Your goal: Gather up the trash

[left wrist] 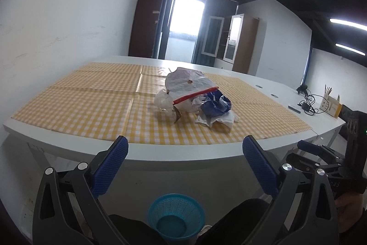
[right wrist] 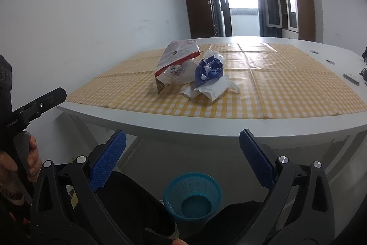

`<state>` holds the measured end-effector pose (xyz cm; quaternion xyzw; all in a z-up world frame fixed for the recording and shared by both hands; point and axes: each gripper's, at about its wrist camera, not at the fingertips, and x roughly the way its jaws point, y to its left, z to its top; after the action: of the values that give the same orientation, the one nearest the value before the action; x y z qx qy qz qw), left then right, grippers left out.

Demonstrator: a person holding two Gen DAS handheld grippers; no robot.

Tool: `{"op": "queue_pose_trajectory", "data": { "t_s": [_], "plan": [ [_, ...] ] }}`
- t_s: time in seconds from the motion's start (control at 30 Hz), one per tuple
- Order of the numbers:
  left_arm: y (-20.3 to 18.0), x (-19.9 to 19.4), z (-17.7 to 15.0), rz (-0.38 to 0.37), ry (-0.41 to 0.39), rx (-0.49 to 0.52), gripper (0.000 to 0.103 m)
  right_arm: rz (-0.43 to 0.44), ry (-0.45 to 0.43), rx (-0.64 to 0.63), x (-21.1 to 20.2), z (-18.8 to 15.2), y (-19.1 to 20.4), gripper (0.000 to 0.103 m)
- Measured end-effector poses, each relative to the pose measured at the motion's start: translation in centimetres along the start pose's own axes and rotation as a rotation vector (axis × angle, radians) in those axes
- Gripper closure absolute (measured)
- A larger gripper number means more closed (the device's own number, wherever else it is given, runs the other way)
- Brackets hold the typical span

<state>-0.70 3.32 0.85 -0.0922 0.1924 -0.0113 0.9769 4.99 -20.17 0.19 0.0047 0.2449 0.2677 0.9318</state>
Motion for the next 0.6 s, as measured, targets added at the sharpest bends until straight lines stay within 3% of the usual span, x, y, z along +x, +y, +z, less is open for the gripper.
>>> {"op": "queue_pose_trajectory", "data": {
  "t_s": [0.13, 0.6],
  "plan": [
    [0.1, 0.3, 0.0, -0.049, 0.026, -0.015, 0.006, -0.004, -0.001, 0.011, 0.0, 0.0, -0.2, 0.009],
    [-1.1, 1.3, -0.9, -0.086, 0.074, 0.023, 0.006, -0.009, 0.008, 0.009, 0.1, -0.1, -0.2, 0.009]
  ]
}}
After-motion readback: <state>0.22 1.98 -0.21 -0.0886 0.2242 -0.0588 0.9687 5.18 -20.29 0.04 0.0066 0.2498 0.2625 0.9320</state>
